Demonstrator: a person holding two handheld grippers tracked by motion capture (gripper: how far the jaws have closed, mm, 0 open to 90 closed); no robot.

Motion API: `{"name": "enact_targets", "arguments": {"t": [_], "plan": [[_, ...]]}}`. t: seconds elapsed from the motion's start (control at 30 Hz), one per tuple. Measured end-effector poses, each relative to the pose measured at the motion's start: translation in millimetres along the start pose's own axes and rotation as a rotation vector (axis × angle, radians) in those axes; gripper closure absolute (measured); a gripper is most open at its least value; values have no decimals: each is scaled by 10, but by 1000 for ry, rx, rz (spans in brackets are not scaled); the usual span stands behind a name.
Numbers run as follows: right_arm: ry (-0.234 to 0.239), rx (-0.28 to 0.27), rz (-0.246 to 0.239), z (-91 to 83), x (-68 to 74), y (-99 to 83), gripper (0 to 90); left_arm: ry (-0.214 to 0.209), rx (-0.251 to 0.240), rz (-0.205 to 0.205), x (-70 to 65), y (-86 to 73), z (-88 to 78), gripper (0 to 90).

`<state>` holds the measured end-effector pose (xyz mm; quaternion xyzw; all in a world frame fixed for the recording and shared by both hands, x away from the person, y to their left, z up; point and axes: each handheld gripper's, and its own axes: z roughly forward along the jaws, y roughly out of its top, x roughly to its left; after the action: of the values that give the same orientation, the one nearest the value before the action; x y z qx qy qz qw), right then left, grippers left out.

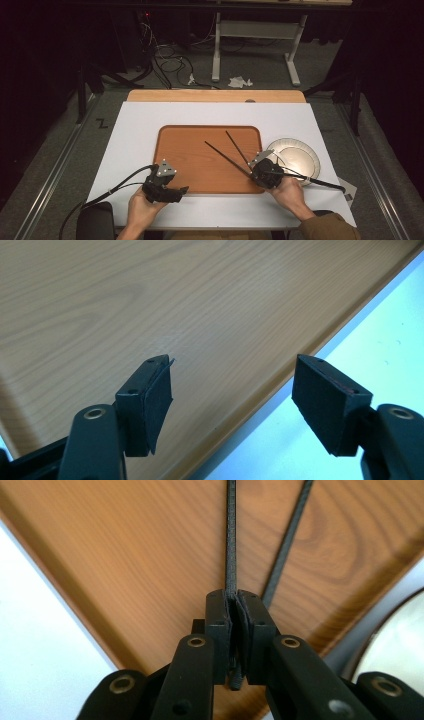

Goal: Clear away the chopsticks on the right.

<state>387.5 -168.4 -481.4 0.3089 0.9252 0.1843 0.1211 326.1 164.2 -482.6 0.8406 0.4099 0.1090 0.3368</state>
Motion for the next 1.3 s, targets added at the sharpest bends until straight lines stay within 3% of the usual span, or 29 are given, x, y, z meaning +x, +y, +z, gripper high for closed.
{"name": "enact_targets", "arguments": {"t": [0.23, 0.27, 0.43, 0.47, 0.53, 0.6, 0.67, 0.87, 1.3], "plan": [[-4, 7, -14, 4, 33, -24, 840, 1, -4, -2, -6, -4, 0, 321], [-4, 6, -17, -1, 31, -24, 775, 2, 0, 0, -2, -3, 0, 321], [-19, -41, -31, -55, 39, 7, 763, 2, 1, -1, 1, 1, 9, 320], [-13, -86, -63, -79, 70, 43, 780, 3, 1, -2, 1, 1, 9, 321], [0, -98, -71, -81, 91, 60, 791, 1, 2, -2, -1, 0, 9, 321], [6, -83, -116, -31, 164, 111, 810, 1, 2, -2, -1, -1, 9, 321], [28, -70, -125, 22, 185, 134, 810, 1, 3, -5, 0, 2, 14, 320], [11, -41, -106, 112, 130, 164, 801, 0, 5, -3, -3, -2, 18, 320], [-49, -23, -45, 122, 7, 172, 789, -1, 4, -3, -2, 0, 12, 320]]}}
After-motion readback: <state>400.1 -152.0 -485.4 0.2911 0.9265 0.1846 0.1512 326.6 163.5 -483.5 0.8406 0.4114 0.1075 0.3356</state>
